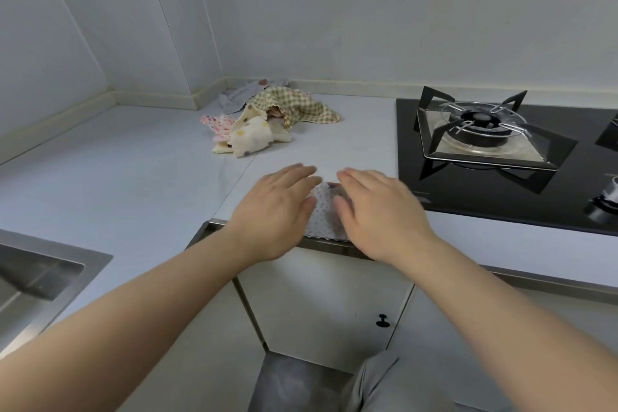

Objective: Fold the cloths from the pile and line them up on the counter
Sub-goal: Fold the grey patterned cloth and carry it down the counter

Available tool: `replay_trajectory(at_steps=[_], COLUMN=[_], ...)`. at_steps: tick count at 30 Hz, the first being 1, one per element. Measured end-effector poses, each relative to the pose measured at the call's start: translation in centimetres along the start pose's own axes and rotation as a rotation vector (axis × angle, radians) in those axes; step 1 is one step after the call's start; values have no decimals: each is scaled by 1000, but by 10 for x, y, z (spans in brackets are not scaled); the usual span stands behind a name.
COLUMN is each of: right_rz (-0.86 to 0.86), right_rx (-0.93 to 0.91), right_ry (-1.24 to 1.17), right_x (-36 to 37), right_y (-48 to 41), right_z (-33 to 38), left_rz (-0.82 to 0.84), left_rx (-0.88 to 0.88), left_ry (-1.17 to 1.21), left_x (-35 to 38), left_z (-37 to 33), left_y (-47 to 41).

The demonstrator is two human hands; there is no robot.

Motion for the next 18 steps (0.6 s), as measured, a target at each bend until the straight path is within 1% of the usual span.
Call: replay_trajectory(at_steps=[2, 3, 5, 6, 11, 14, 16, 18], right_rz=[271, 375, 484, 511, 648, 715, 704, 624], right_rx=[92, 121, 150, 167, 209, 215, 173, 175], right_ry=[-56, -49, -5, 33, 333, 384, 396, 374], right_x=[16, 25, 35, 35, 8, -6, -12, -13], right_y=[-17, -19, -16, -12, 1, 0, -8, -20], right_z=[5, 4, 0, -4, -24, -29, -29, -33], left_rz=[185, 280, 432, 461, 487, 500, 454, 365], left_rx=[-99, -144, -210, -234, -375, -408, -374, -387], left_ry=[92, 98, 44, 23, -13, -50, -118, -205], left_x=[21, 31, 39, 38, 23, 17, 12, 6], left_z=[-6, -5, 3, 8, 39, 47, 43, 40], left_y=[-20, -25, -26, -24, -9, -10, -17, -27])
Point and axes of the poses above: each hand's wrist, its own y-axis away from the middle knuckle, its own x-axis out of the palm, z = x × y, the point moved 1 cm from there along -y, towards the middle knuckle, and after that the axes turned 2 degrees about z, right-handed, at the moved point
